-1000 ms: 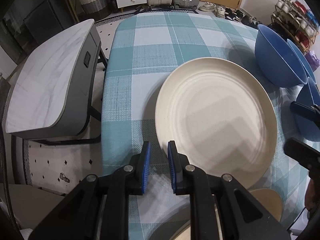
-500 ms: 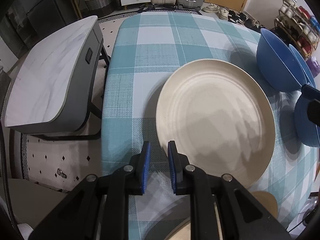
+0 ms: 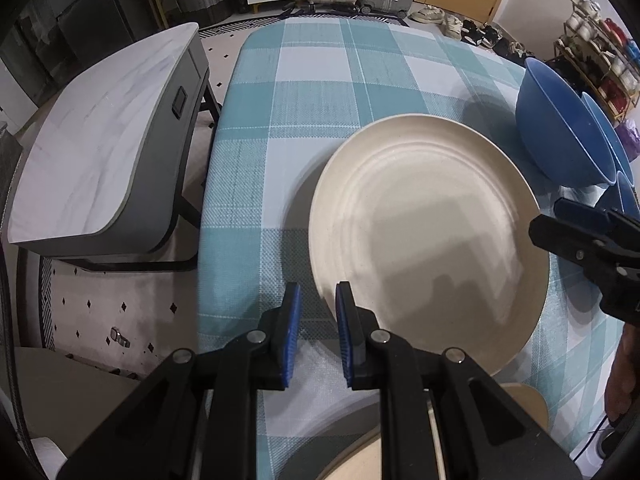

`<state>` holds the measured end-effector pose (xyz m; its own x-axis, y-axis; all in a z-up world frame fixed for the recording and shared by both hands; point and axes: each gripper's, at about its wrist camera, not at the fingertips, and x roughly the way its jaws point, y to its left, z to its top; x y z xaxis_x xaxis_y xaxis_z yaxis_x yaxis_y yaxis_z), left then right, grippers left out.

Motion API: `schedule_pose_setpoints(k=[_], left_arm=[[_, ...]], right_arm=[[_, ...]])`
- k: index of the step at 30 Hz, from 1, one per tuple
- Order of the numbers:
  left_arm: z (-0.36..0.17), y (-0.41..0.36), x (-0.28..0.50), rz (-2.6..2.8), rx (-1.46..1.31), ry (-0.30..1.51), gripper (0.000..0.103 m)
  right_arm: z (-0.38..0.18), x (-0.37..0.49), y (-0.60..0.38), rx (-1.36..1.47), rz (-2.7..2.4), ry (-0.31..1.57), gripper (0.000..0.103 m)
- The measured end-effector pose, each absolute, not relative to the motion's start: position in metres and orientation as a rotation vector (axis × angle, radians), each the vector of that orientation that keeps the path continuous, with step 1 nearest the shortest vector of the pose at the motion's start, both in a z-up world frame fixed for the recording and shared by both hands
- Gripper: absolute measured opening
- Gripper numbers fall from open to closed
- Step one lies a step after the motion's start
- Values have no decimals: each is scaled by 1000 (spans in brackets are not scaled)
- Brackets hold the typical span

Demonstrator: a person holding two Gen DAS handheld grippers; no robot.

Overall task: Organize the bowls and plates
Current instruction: 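Lift the cream plate with the left tool while the right tool approaches its opposite rim, then close the right tool on the cream plate rim opposite the left tool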

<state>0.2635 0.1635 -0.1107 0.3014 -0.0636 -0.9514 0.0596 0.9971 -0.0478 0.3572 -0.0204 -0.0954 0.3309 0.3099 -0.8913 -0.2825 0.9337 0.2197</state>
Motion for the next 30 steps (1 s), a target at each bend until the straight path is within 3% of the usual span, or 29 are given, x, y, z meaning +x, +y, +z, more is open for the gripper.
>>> schedule_pose_setpoints(k=[6, 30], left_arm=[[-114, 164, 264, -86, -11, 1267, 16], [-120, 162, 261, -126, -33, 1266, 16]], right_arm=[[-114, 359, -23, 25, 376, 1189, 68], [-139, 364, -25, -18, 338, 1208, 19]])
